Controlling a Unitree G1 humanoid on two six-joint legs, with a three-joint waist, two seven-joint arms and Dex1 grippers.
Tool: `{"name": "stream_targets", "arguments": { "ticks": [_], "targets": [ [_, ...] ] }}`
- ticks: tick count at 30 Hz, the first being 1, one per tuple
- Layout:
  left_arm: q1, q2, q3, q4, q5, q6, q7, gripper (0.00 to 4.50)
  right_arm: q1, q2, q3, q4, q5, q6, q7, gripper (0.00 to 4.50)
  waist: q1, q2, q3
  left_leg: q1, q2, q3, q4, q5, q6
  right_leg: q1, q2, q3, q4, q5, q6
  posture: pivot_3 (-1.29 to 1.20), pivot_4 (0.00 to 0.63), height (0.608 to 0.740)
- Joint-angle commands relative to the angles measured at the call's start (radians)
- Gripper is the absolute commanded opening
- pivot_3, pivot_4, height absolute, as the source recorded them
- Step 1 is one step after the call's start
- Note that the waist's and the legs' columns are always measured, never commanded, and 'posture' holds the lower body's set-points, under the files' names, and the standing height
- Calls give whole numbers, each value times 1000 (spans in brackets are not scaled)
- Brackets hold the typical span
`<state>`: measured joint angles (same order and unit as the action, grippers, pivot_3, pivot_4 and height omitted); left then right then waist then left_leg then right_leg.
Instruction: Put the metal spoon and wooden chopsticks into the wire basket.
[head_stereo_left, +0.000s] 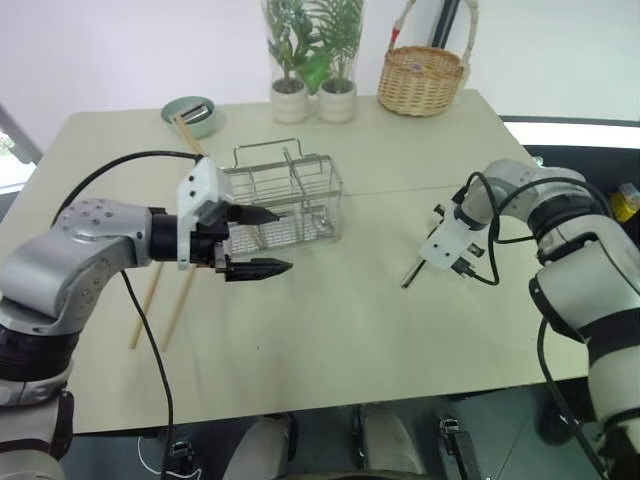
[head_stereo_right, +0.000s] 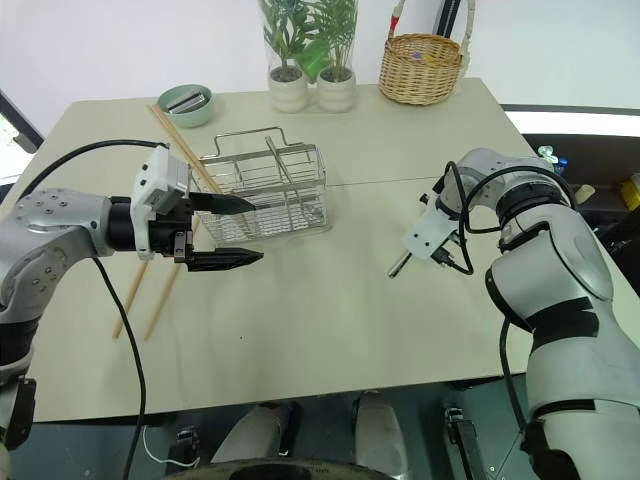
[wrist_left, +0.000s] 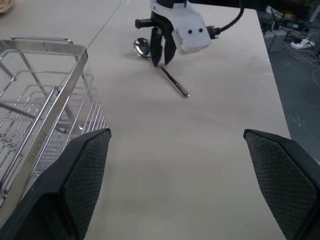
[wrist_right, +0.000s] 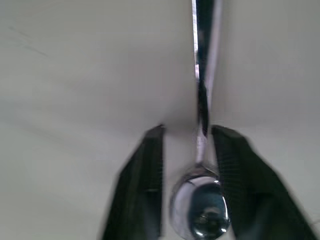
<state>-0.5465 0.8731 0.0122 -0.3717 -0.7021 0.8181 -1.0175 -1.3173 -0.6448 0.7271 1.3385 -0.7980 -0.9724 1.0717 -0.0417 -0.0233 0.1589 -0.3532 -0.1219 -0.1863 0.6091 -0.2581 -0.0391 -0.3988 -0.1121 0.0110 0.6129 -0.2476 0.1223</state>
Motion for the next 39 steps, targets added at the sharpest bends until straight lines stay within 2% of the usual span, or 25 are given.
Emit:
{"name": "stream_targets", "arguments": {
  "ticks": [1,7,12,16,19,22,23,26,30,33,36,39],
  "targets": [
    [-29,-2,30,-29,-20,7,15,4500,1,-2,-25,-6,30,-13,17,54,-4,0,0,0,0,0,0,0,0,0,0,0,0,0,0,0,150,710],
    [-45,-10,25,-7,-16,2,18,4500,22,-19,-47,-14,51,-12,-1,54,-3,0,0,0,0,0,0,1,-2,0,0,0,0,0,0,0,150,710],
    [-61,-22,28,16,-9,-7,22,4500,42,-48,-132,-26,146,-29,19,54,-2,-1,0,0,0,1,1,1,-3,0,0,1,0,0,0,0,150,710],
    [-70,-29,67,30,-24,-3,41,4500,73,-56,-322,-70,421,11,228,54,-4,-1,0,0,0,1,1,1,-2,0,0,1,0,0,0,0,150,710],
    [-72,-28,98,37,-31,-2,59,4500,114,-55,-482,-219,671,216,391,54,-4,-1,0,-1,2,2,2,1,-1,0,1,1,0,1,0,0,150,710],
    [-68,-23,135,37,-37,-5,77,4500,208,-91,-615,-537,876,568,422,54,2,-1,0,-2,2,1,3,0,0,0,1,1,-1,1,-1,0,150,710],
    [-67,-22,146,37,-41,-3,82,4500,239,-101,-643,-630,914,660,404,54,7,-1,0,-2,2,1,3,-1,1,-1,1,1,0,1,-1,0,150,710],
    [-84,-25,202,54,-80,27,118,4500,308,-72,-756,-935,1061,1059,214,54,23,0,0,-4,2,1,2,-1,2,-2,1,1,0,1,-1,0,150,710],
    [-78,-21,218,61,-75,20,141,4500,340,30,-818,-1218,1195,1433,-35,54,27,-1,0,-4,3,3,2,-2,3,-5,0,2,0,1,-2,0,150,710],
    [-73,-18,221,64,-74,14,146,4500,339,104,-840,-1320,1256,1559,-153,54,31,-1,0,-5,5,4,2,-2,3,-5,0,2,0,2,-2,0,150,710],
    [-58,-11,236,54,-80,18,156,4500,310,220,-869,-1335,1317,1665,-301,54,31,-2,-1,-5,4,4,3,-2,3,-4,0,2,-1,2,-3,0,150,710],
    [-41,-1,255,44,-84,23,165,4500,312,283,-859,-1337,1331,1687,-361,54,31,-2,-1,-4,4,5,3,-2,3,-5,1,2,0,3,-4,0,150,710]
  ]
}}
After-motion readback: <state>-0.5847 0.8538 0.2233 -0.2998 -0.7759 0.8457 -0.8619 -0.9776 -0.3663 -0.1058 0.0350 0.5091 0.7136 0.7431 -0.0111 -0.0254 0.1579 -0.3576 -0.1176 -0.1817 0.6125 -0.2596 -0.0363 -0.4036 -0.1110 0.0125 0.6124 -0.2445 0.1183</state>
